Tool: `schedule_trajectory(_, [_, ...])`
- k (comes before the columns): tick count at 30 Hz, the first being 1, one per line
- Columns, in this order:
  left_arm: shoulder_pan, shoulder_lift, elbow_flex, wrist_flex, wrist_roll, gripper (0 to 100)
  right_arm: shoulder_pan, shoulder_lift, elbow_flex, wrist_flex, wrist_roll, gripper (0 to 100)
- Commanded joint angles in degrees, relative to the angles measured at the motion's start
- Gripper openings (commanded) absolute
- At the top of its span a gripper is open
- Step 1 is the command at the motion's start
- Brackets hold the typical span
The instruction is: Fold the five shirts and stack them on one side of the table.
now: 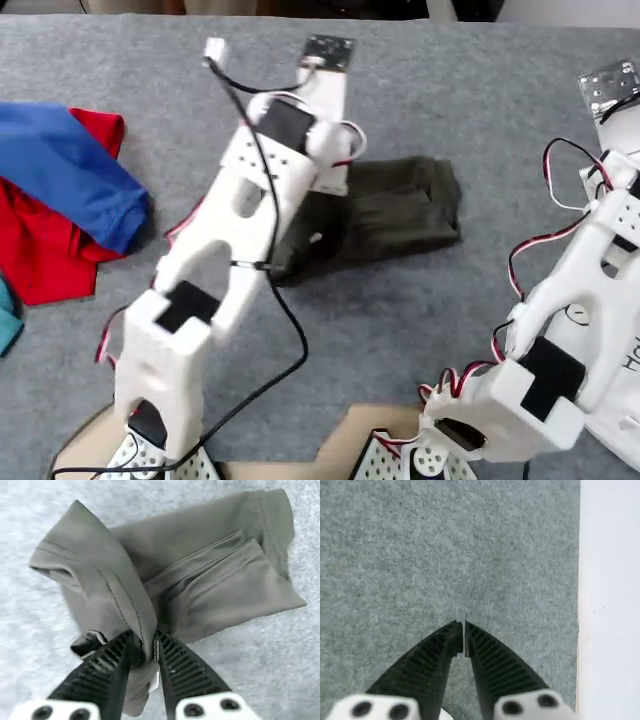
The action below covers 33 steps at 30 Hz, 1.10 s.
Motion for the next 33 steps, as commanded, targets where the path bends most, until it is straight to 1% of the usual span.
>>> schedule_trajectory(1, [2.9,4.0,-8.79,-1.14,2.9,2,0.66,0.04,-3.38,0.09,-0.53,2.6])
schedule_trajectory(7, [7.47,13.76,-25.49,-0.97,5.36,2,0.84,0.13,-3.38,-0.09,-0.44,2.6])
schedule_trajectory(12, [11.78,18.59,-33.76,-1.23,6.77,2,0.75,0.13,-3.3,-0.18,-0.26,2.6])
schedule_trajectory(16, [12.66,20.97,-34.46,-4.84,6.77,2,0.75,0.13,-3.21,0.0,1.41,2.5])
schedule_trajectory(25, [13.36,23.6,-34.46,-13.45,7.38,2,1.19,0.13,-3.38,-0.18,1.41,2.5])
schedule_trajectory(28, [13.98,24.66,-34.55,-14.95,9.93,2,1.01,0.13,-3.21,-0.26,1.41,2.6])
schedule_trajectory(33, [14.51,26.59,-34.9,-16.97,10.46,2,1.01,0.22,-3.21,-0.26,1.41,2.6])
